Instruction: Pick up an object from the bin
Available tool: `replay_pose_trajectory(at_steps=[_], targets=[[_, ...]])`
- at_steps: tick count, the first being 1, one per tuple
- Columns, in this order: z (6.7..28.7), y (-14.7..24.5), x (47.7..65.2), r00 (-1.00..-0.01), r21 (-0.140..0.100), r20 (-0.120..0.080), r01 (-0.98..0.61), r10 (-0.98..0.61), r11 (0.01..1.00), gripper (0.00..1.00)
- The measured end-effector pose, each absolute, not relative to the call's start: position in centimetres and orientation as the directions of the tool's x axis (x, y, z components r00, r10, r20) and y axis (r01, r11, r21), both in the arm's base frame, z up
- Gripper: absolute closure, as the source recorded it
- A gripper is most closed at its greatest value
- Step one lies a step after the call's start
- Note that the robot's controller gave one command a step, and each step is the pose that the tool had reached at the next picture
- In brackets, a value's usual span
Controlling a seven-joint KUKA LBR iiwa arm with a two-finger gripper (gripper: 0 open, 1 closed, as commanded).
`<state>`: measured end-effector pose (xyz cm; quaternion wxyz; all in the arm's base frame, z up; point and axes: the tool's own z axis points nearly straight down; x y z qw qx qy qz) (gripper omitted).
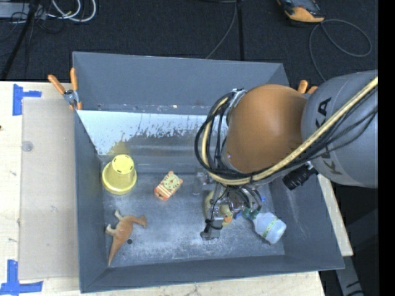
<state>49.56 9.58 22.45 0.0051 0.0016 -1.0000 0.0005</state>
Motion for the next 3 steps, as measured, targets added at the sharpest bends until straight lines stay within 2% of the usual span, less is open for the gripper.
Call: replay_pose_trajectory(at_steps=[1,2,3], targets=[[22.9,9.5,49.7,-1.0,0.0,0.002,0.0,0.0,1.0,0.0],[21.9,8.3,51.2,-0.998,0.001,0.001,-0.065,-0.065,0.998,0.0],[18.4,3.3,50.7,-0.996,0.0,0.003,-0.084,-0.084,0.997,0.0]])
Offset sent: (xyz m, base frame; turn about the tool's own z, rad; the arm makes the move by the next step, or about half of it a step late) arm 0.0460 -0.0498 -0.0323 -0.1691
